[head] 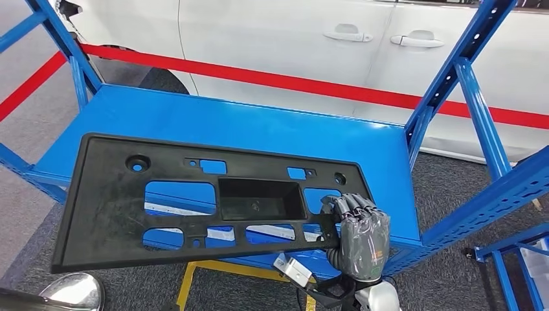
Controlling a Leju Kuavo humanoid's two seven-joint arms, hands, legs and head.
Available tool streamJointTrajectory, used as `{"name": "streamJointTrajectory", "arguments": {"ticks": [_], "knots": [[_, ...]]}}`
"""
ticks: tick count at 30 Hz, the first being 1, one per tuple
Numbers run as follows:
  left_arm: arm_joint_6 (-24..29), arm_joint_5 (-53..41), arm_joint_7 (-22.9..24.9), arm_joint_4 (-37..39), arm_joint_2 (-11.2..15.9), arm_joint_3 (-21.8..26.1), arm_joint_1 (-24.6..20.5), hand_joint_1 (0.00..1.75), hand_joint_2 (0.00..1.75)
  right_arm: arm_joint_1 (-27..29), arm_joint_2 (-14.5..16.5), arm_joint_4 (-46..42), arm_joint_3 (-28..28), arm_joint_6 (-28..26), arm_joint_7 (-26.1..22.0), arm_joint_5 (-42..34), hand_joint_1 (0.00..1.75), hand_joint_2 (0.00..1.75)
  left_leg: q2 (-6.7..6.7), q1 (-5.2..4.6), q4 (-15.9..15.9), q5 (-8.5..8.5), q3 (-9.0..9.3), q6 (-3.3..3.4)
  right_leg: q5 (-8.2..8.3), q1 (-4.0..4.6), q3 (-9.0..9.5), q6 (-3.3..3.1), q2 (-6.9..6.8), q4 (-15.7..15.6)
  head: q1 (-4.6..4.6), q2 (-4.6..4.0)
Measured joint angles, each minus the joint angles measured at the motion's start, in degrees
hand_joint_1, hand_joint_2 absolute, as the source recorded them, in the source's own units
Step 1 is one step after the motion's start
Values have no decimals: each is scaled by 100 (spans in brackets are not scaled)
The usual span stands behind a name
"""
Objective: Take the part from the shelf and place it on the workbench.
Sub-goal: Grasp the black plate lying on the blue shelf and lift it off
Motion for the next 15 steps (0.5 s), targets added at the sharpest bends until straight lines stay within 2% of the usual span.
{"name": "streamJointTrajectory", "arguments": {"ticks": [1, 3, 4, 5, 6, 7, 9, 10, 11, 13, 14, 15], "knots": [[-1, 0, 0, 1, -3, 1, -5, 0, 175, 1, -1, 3, -4, 0, 0, -1, 171, 175, 10, 14, -19, 51, -36, 42, -178, -7, -78, 22, 4, 186, 1, 0], [-1, 0, 0, 1, -2, 2, -12, 0, 175, 3, -1, 16, -7, 0, -1, -3, 171, 175, 26, 7, -14, 126, -138, 92, -667, -25, -313, 58, 2, 858, 1, 0], [-1, 0, 0, 1, -2, 3, -11, 0, 175, 5, -2, 23, -8, 1, -1, -3, 171, 175, 30, 3, -1, 157, -194, 94, -843, -29, -408, 76, 2, 1198, 0, 1], [-1, 1, 0, 1, -2, 3, -8, 0, 175, 7, -2, 32, -8, 1, -1, -3, 171, 175, 34, 0, 16, 184, -250, 92, -919, -31, -432, 88, 1, 1402, -1, 1], [-1, 1, 0, 1, -3, 3, -7, 0, 175, 9, -2, 37, -8, 1, -1, -3, 171, 175, 36, -1, 37, 208, -303, 86, -878, -33, -340, 91, 1, 1383, 0, 1], [-1, 1, 0, 1, -3, 3, -6, 0, 175, 8, -2, 41, -9, 1, -1, -3, 171, 175, 35, -1, 57, 227, -347, 77, -754, -33, -135, 84, 0, 1141, -1, 1], [-1, 1, 0, 1, -5, 3, -7, 0, 175, 2, -2, 43, -11, 0, -1, -3, 171, 175, 31, -5, 90, 261, -405, 43, -507, -23, 416, 46, 2, 328, -1, 0], [-1, 1, 0, 1, -5, 3, -8, 0, 175, 2, -1, 43, -12, 0, -1, -3, 171, 175, 29, -9, 96, 283, -420, 15, -432, -5, 595, 19, 4, 32, -2, 0], [-2, 1, 0, 1, -7, 3, -9, 0, 175, 1, -1, 43, -13, 1, -1, -3, 171, 175, 28, -11, 99, 307, -428, -19, -405, 14, 684, -5, 6, -139, -2, 1], [-3, 0, 0, 1, -13, 3, -8, 0, 175, 3, 0, 43, -14, 1, -1, -2, 171, 175, 26, -16, 84, 371, -442, -97, -352, 38, 655, -60, 8, -195, -2, 1], [-3, 0, 0, 1, -15, 3, -6, 0, 175, 0, 2, 43, -15, 1, -1, -2, 171, 175, 20, -14, 94, 367, -460, -130, -316, 26, 629, -97, -1, -224, -2, 1], [-3, 1, 0, 1, -16, 3, -5, 0, 175, -2, 8, 43, -16, 1, 0, -2, 171, 175, 15, -13, 149, 291, -502, -159, -267, 9, 592, -146, -9, -248, -3, 1]]}}
